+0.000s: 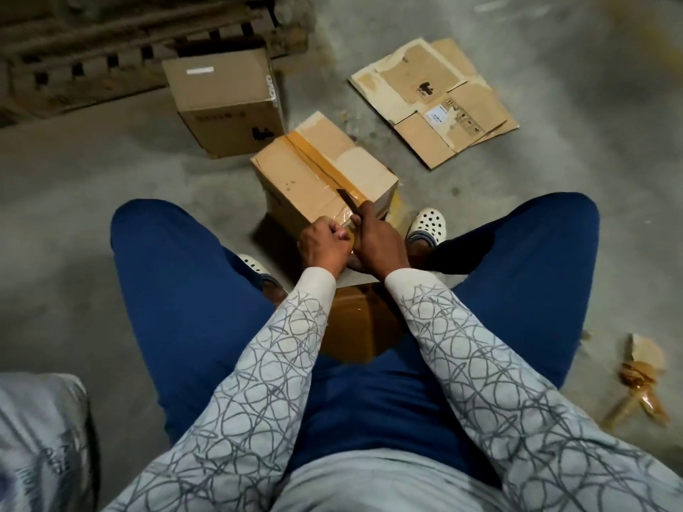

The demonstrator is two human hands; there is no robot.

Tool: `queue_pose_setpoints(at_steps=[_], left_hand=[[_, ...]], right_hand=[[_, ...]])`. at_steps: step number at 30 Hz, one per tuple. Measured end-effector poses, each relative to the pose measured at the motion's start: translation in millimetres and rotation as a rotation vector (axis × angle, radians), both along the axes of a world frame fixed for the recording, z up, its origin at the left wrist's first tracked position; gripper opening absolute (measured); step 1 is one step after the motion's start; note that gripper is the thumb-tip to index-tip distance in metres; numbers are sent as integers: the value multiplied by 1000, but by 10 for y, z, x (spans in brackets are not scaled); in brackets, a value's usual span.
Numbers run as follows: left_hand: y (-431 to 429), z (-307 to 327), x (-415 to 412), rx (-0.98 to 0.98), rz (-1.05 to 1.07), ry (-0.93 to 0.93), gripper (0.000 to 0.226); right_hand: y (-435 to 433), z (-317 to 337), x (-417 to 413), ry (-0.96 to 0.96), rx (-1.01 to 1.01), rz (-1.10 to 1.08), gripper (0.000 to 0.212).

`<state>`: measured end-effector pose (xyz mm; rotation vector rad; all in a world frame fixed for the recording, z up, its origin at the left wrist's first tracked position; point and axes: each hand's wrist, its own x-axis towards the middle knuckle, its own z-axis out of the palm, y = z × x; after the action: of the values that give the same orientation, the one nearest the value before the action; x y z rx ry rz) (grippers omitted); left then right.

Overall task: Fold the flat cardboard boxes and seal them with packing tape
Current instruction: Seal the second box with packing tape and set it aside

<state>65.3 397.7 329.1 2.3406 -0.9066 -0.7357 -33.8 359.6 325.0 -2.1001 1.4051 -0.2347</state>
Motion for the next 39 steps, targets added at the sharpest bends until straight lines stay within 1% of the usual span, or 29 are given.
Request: queue_pose_setpoints(at_steps=[2, 3, 4, 7, 8, 10, 12, 15, 18, 21, 23, 26, 28, 31, 34, 39], left_hand=[[30, 5, 59, -4, -1, 46, 7], [37, -15, 102, 3, 5, 102, 9], [43, -36, 151, 7, 11, 188, 12], [74, -37, 284, 31, 43, 526, 15], [90, -29, 318, 28, 39, 601, 15], [116, 3, 346, -29, 30, 671, 19], [117, 17, 357, -80, 66, 675, 23], [98, 1, 364, -97, 111, 662, 22], [89, 14, 338, -111, 93, 636, 24], [86, 33, 315, -132, 93, 653, 25], [81, 36, 326, -133, 100, 671, 26], [89, 61, 351, -127, 83, 677, 28], [99, 90, 364, -123, 67, 671, 28], [102, 89, 399, -120, 35, 669, 26], [105, 81, 431, -119, 8, 667, 26], [109, 128, 463, -158, -46, 626, 29]], right_hand=[[44, 9, 12, 6, -12, 35, 53], [48, -2, 8, 5, -16, 55, 55], [43, -16, 0, -4, -18, 67, 53], [11, -56, -34, -81, -6, 43, 32], [-3, -58, -42, -113, -1, 24, 30], [-38, -39, -50, -164, -8, -11, 26], [-65, -21, -48, -214, -19, -44, 25], [-67, -12, -43, -250, -39, -85, 25], [-66, -18, -38, -253, -69, -92, 23], [-77, 3, -34, -260, -85, -72, 22], [-75, 22, -40, -258, -88, -31, 25], [-46, 62, -42, -232, -102, 57, 39], [-34, 57, -37, -220, -125, 95, 40], [-43, 59, -37, -197, -167, 117, 40], [-46, 57, -45, -181, -182, 128, 46], [-39, 55, -49, -234, -172, 103, 51]])
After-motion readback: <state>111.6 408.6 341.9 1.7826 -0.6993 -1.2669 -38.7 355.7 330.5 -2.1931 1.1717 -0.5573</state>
